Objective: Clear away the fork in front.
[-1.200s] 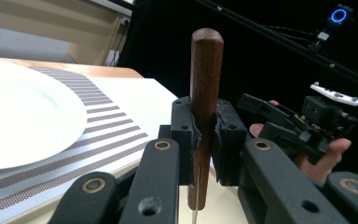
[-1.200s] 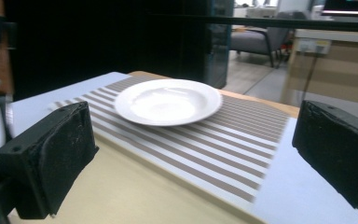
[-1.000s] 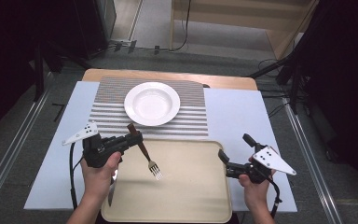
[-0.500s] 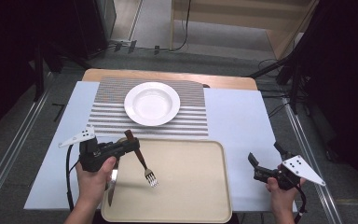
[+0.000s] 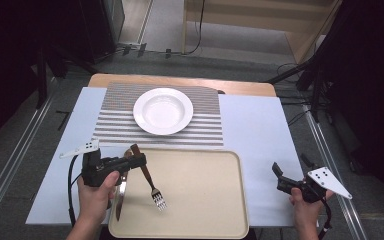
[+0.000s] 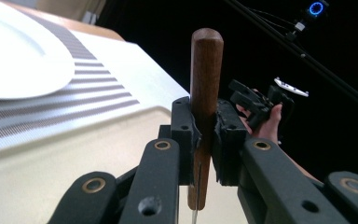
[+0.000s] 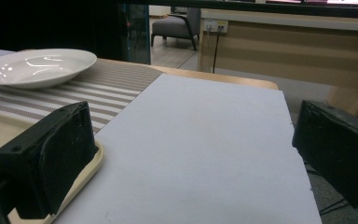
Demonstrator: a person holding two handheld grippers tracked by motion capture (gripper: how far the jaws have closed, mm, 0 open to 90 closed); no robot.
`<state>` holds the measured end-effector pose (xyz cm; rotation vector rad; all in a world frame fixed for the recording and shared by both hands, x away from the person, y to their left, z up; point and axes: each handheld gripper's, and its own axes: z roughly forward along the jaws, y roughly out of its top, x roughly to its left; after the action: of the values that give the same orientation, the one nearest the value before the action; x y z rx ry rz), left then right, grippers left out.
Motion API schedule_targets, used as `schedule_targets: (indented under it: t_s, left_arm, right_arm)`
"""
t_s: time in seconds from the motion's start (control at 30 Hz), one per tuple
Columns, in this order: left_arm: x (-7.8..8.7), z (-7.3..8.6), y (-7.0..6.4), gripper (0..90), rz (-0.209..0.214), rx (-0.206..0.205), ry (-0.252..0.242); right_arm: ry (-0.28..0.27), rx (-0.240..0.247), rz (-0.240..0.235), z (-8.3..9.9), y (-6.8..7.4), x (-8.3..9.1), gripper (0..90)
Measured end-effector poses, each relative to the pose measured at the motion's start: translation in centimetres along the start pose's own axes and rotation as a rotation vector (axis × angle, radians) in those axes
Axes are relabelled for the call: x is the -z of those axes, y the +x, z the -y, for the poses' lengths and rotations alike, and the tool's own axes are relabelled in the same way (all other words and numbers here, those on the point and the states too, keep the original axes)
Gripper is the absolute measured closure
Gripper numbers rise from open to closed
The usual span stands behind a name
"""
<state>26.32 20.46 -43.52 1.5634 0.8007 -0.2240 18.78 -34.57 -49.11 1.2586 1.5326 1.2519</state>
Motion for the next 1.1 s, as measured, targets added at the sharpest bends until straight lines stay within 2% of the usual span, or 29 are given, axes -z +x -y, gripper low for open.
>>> schedule_targets:
  t_s: [0.07,0.17,0.37,0.6,0.67,0.7,0.73,0.8,0.87,0.9,0.93,1.0,1.1]
  left_arm:
    - [0.0,0.2,0.4,79.5,0.009,0.019,0.009]
    - [-0.1,0.3,1.0,79.5,0.047,0.056,0.026]
    - [-0.8,0.6,2.2,79.5,0.094,0.101,0.085]
    - [-2.0,1.3,3.6,79.5,0.113,0.140,0.153]
    - [-2.2,1.5,3.9,79.5,0.098,0.141,0.173]
    - [-2.4,1.6,4.0,79.5,0.087,0.124,0.183]
    - [-2.4,1.6,4.3,79.5,0.099,0.133,0.180]
    - [-2.5,1.7,4.6,79.4,0.090,0.145,0.178]
    - [-2.5,1.8,5.0,78.9,0.061,0.142,0.176]
    - [-2.5,1.9,5.0,78.1,0.011,0.126,0.175]
    - [-2.5,2.0,5.2,76.5,-0.022,0.122,0.181]
    - [-2.5,2.1,5.5,75.7,-0.009,0.125,0.181]
    - [-2.7,2.1,5.4,72.5,-0.090,0.069,0.205]
  right_arm:
    - [-0.001,-0.005,0.001,0.0,-0.1,0.0,0.0]
    - [-0.001,-0.013,0.005,0.1,-0.2,-0.1,0.0]
    - [0.004,-0.009,0.006,0.2,-0.2,-0.1,0.0]
    - [0.002,-0.016,0.005,0.3,-0.4,-0.1,0.0]
    - [0.005,-0.017,0.005,0.4,-0.4,-0.1,0.0]
    - [0.005,-0.013,0.004,0.4,-0.4,-0.1,0.0]
    - [0.008,-0.010,0.006,0.4,-0.4,-0.1,0.0]
    - [0.008,-0.004,0.009,0.4,-0.3,-0.2,0.0]
    - [0.009,-0.003,0.011,0.4,-0.3,-0.2,0.0]
    - [0.010,-0.002,0.012,0.4,-0.3,-0.2,0.0]
    - [0.011,-0.002,0.010,0.4,-0.3,-0.2,0.0]
    - [0.013,-0.002,0.010,0.5,-0.2,-0.3,0.0]
    - [0.018,0.002,0.011,0.5,-0.2,-0.4,0.0]
